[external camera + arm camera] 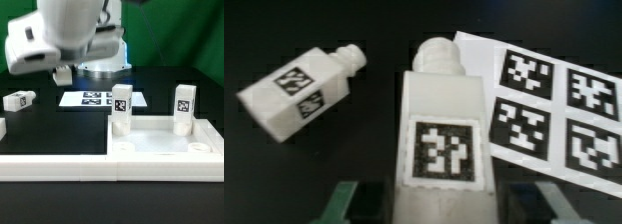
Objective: Assemble square table
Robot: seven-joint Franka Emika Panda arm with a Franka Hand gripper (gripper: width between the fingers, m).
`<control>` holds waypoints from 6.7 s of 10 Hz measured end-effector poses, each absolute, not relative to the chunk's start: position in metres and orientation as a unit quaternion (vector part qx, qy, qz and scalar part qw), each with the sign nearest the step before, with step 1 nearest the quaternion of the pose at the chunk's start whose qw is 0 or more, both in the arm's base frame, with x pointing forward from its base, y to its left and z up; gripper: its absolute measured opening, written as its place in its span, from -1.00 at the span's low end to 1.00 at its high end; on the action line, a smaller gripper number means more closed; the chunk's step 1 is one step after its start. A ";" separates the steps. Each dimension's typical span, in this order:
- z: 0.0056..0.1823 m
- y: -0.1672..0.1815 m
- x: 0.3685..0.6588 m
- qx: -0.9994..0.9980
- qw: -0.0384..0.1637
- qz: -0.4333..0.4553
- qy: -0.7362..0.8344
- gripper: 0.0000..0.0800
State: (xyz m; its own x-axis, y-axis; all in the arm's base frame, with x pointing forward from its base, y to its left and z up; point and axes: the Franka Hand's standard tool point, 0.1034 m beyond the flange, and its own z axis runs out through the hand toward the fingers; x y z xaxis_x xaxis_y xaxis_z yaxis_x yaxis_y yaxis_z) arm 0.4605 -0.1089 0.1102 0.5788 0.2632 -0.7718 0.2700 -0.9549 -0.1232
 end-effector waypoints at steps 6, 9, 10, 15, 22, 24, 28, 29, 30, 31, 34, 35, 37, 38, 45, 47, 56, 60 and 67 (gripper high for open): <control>0.138 -0.078 0.535 0.946 0.004 -0.278 0.166 -0.28; 0.149 -0.075 0.562 0.968 0.008 -0.180 0.174 -0.28; 0.151 -0.077 0.564 0.976 0.006 -0.136 0.172 -0.28; 0.191 -0.026 0.644 0.988 0.026 0.046 0.148 -0.28; 0.171 0.001 0.655 0.953 0.048 0.270 0.127 -0.28; 0.167 0.002 0.652 0.955 0.047 0.265 0.127 -0.28; 0.155 0.047 0.660 0.952 0.009 0.285 0.109 -0.28; 0.163 0.065 0.668 0.952 -0.005 0.293 0.093 -0.28; 0.173 0.078 0.673 0.950 -0.013 0.301 0.081 -0.28; 0.167 0.071 0.670 0.951 -0.006 0.297 0.090 -0.28; 0.164 0.070 0.669 0.952 -0.006 0.294 0.089 -0.28; 0.147 0.060 0.655 0.952 -0.001 0.291 0.099 -0.28; 0.125 0.068 0.646 0.952 -0.012 0.289 0.097 -0.28; 0.123 0.074 0.646 0.952 -0.015 0.288 0.099 -0.28; 0.110 0.099 0.653 0.952 -0.025 0.287 0.105 -0.28; 0.107 0.097 0.653 0.952 -0.024 0.285 0.104 -0.28; 0.092 0.101 0.659 0.952 -0.025 0.287 0.104 -0.28; 0.091 0.102 0.656 0.946 -0.020 0.307 0.104 -0.28; 0.091 0.102 0.655 0.946 -0.020 0.307 0.104 0.59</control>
Offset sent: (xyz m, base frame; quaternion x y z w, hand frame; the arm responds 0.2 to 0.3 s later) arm 0.0443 0.0457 -0.0039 0.0131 0.2238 -0.0201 0.9743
